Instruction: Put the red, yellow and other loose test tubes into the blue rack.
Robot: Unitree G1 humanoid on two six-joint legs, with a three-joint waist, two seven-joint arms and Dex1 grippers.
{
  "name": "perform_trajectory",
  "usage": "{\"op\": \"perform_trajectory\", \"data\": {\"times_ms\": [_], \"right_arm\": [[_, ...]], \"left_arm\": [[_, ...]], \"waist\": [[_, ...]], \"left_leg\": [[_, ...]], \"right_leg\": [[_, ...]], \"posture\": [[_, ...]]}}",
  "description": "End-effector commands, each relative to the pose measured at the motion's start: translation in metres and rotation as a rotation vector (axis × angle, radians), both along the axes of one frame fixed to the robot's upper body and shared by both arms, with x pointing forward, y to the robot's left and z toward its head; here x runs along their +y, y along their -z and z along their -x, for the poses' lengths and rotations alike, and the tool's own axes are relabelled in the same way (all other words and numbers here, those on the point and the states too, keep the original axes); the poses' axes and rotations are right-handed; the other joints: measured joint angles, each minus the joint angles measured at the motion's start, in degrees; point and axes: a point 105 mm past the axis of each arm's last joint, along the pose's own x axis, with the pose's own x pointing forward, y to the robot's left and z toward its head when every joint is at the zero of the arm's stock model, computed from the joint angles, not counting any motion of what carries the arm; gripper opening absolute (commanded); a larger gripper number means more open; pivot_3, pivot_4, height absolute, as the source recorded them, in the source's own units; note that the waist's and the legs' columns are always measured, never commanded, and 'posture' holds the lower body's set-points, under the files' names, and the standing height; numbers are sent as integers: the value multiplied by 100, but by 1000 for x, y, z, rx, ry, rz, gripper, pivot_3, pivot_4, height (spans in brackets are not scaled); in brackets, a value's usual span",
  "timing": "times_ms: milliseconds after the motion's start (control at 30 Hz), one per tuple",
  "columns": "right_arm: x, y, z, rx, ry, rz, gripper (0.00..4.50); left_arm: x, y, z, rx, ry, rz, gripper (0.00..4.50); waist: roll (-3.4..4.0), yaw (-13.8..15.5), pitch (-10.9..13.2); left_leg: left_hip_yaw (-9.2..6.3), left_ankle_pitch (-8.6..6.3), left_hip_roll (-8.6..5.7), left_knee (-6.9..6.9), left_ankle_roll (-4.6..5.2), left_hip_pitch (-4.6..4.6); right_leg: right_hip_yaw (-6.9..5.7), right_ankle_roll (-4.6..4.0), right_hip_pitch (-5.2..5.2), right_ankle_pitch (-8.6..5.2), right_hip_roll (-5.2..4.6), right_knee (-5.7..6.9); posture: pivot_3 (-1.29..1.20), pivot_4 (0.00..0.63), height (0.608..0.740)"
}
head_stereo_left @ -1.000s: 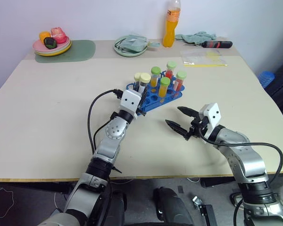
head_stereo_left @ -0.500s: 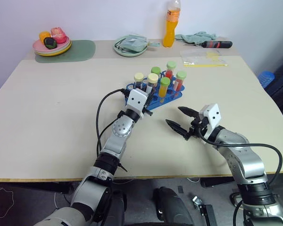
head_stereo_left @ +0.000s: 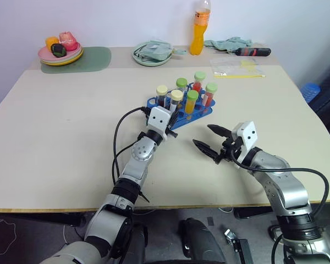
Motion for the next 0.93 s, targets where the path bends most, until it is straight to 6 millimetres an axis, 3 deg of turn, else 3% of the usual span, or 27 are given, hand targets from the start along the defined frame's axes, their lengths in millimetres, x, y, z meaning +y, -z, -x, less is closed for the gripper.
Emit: {"op": "perform_trajectory", "data": {"times_ms": [33,133,267,367,633,767,933], "right_arm": [[6,-15,4,-69,-24,-11,4132],[4,-19,4,-73,-23,-15,4132],[-9,-32,4,-89,-29,-2,4132],[-31,-37,8,-71,-33,65,4132],[-95,-33,15,36,82,147,4132],[-104,-24,17,68,83,171,4132],[-99,-20,12,73,60,170,4132]], "left_arm": [[0,-14,4,-56,8,42,2708],[6,-19,8,-61,26,65,4116],[37,-27,23,-77,26,68,4116],[79,-30,47,-31,51,58,4116],[178,-5,96,197,-54,-173,4116],[208,-1,105,240,-144,-213,4116],[218,4,112,262,-192,-234,4116]], "waist": [[0,2,0],[0,-12,0],[1,-35,0],[3,-44,0],[4,-2,0],[4,-15,0],[5,-38,0]], "left_leg": [[0,0,0,0,0,0],[0,0,0,0,0,0],[-1,0,2,-2,0,3],[0,0,6,-3,0,4],[3,-1,11,-4,1,7],[5,-1,12,-3,1,7],[8,-1,16,-6,1,12]], "right_leg": [[0,0,0,0,0,0],[0,0,0,0,0,0],[1,0,0,0,1,3],[2,-1,0,0,2,5],[-2,-4,8,-3,3,-2],[-2,-4,8,-3,4,-4],[0,-5,8,-3,8,-3]], "posture": [[0,150,740],[0,150,740],[0,150,740],[0,150,740],[0,150,740],[0,150,740],[0,150,740]]}}
